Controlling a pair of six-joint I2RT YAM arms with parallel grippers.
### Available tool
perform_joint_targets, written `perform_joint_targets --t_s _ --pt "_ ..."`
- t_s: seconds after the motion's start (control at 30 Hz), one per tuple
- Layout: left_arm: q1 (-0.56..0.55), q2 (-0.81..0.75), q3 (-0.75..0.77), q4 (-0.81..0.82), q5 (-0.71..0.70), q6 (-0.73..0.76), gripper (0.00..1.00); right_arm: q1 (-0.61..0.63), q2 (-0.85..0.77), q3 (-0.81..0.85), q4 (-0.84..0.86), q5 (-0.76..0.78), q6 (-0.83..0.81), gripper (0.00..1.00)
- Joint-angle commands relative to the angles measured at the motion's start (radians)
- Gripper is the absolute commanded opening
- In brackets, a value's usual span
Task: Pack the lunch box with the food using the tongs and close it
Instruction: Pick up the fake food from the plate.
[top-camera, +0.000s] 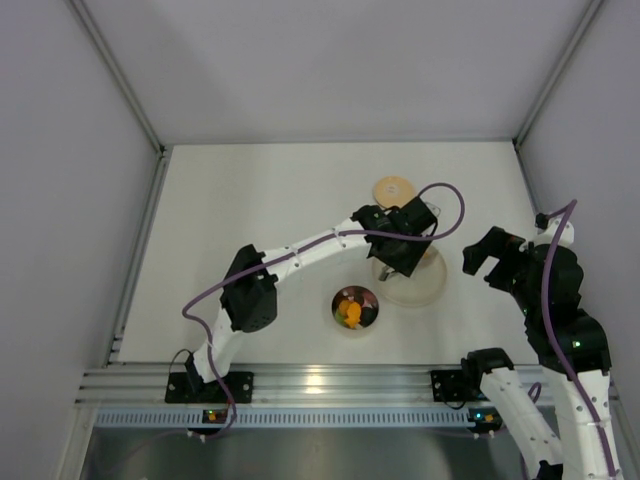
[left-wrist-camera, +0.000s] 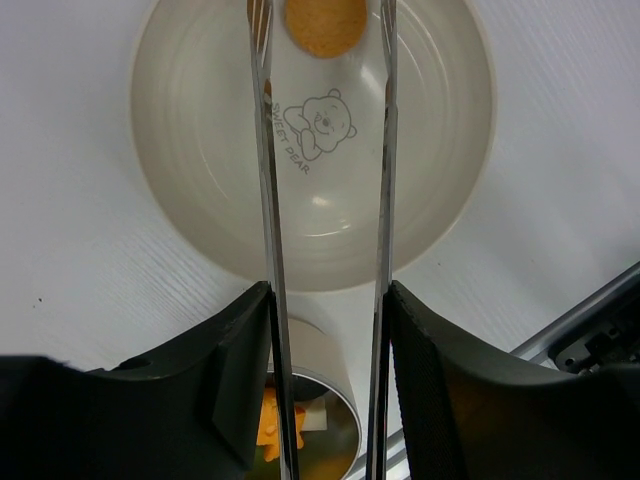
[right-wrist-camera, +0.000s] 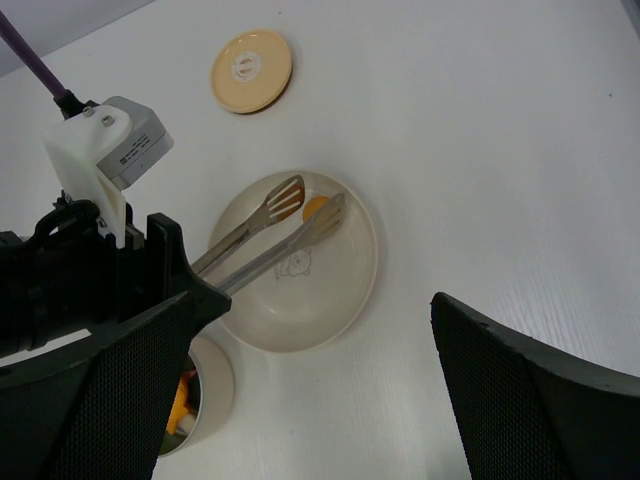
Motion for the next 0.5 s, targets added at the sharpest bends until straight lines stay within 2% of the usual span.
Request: perform_joint_targets --t_s 0.0,0.47 --pt "-0.004 0.014 0.012 0.019 0.015 0.015 0.51 -0.011 -0.002 0.036 -0.029 0.012 0.003 0.99" --pt "-0.01 0.005 0.003 -0.001 0.001 0.025 0.43 -0.011 -0.001 0.03 -0.02 0.008 0.008 1.0"
